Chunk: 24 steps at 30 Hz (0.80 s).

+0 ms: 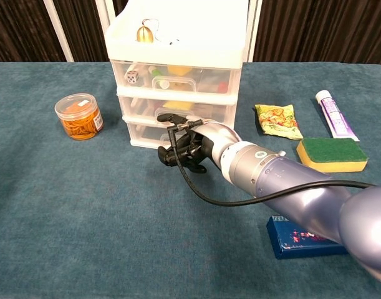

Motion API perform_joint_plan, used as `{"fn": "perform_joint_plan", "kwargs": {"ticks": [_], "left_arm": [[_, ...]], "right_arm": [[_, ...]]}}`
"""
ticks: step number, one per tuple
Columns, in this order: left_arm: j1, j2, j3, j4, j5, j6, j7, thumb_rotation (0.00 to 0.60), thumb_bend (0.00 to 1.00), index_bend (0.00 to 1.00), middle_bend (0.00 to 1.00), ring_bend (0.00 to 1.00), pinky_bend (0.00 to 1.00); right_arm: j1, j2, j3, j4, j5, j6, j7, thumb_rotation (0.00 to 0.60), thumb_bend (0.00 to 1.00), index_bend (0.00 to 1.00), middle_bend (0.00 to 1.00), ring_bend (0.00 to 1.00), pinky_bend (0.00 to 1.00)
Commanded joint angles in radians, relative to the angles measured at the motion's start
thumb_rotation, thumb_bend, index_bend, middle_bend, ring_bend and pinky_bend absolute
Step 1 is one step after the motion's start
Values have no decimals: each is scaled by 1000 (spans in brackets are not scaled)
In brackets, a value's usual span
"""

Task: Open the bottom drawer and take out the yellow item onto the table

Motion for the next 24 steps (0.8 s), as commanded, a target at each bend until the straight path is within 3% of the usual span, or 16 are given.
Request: {"fn": "perform_joint_plan", "kwargs": {"ticks": [1,24], "left_arm": [[0,0,0,0,-1,-1,0,600,405,38,0,0,0],[-1,1,0,1,-4,-4,1,600,405,41,0,0,0]], "right_arm": [[-2,4,-4,-5,-5,-1,2,600,637,110,887,915,944],[-18,-3,-34,-26,-35,23,8,600,638,116,887,915,944]]}}
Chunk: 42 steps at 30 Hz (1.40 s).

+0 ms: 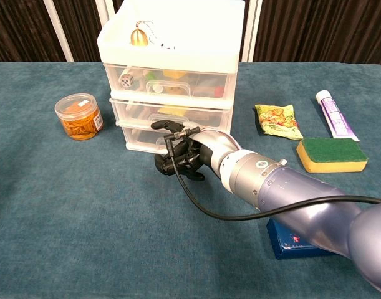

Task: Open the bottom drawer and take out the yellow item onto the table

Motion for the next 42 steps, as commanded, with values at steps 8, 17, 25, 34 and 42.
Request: {"fn": "perform_joint_plan", "kwargs": {"ticks": [8,17,25,34,42], "left_arm": [[0,0,1,0,1,-1,2,600,405,40,0,0,0],[0,0,1,0,1,-1,2,600,405,40,0,0,0],[-1,0,2,1,0,-5,2,600,405,40,0,0,0],[-1,1,1,0,0,-4,-3,600,405,41,0,0,0],[-1,1,4,-2,5,-4,-2,600,405,40,0,0,0]], "right_arm": [[-11,5,-13,-22,-12,10,-3,600,636,116,887,915,944],[-22,9,-31,-44,-25,22,-11,600,637,116,887,915,944],[-57,43,-57,-119,-65,91,-48,600,638,112,887,915,944],[-83,131,-62,-271,-40,195,-247,600,638,109,886,915,944],[-75,166,-41,-338,25,223,-348,600,637,109,889,915,944]]}}
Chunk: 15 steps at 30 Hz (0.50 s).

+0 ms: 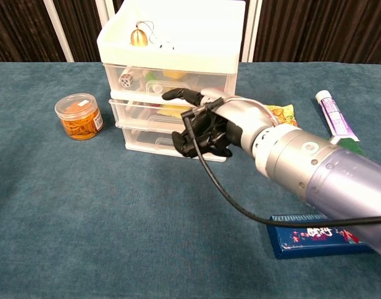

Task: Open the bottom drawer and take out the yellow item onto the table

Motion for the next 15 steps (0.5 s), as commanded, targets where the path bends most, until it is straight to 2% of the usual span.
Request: {"fn": "perform_joint_plan", "kwargs": {"ticks": [1,8,15], "left_arm": [[0,0,-1,0,-1,1,0,600,405,40,0,0,0],[0,1,-1,0,-5,-3,-4,600,405,41,0,0,0],[0,2,-1,0,-6,-4,-6,600,405,40,0,0,0]], "right_arm": [[8,9,10,-9,30,4,-30,600,637,109,890,915,944],[25,11,14,-6,89,-11,-67,600,637,111,891,915,944],[31,7,14,0,102,-17,-62,600,637,112,891,915,944]]}}
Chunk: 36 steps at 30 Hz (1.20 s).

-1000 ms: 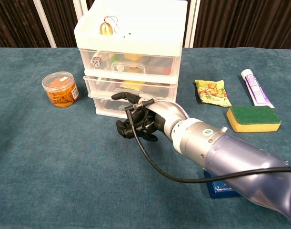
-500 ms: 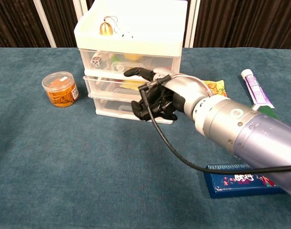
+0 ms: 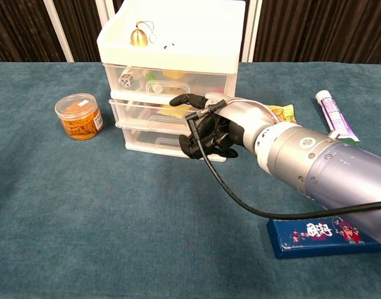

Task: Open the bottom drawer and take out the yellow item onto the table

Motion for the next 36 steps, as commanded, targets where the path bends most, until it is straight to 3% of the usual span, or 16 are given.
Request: {"fn": "perform_joint_plan", "kwargs": {"ticks": [1,18,36], "left_arm": [[0,0,2,0,2,-1,2,600,405,40,0,0,0],[0,1,2,0,0,-3,2,600,405,40,0,0,0],[-2,5,5,-4,-3,-13,-3,600,405,41,0,0,0]], "right_arm": [[3,-1,1,3,3,-3,3,600,637,112,891,915,944],[17,9,1,18,37,-19,0,600,637,118,891,915,945],[94,53,24,-50,207,-2,-176,600,634,140,891,915,944]]}}
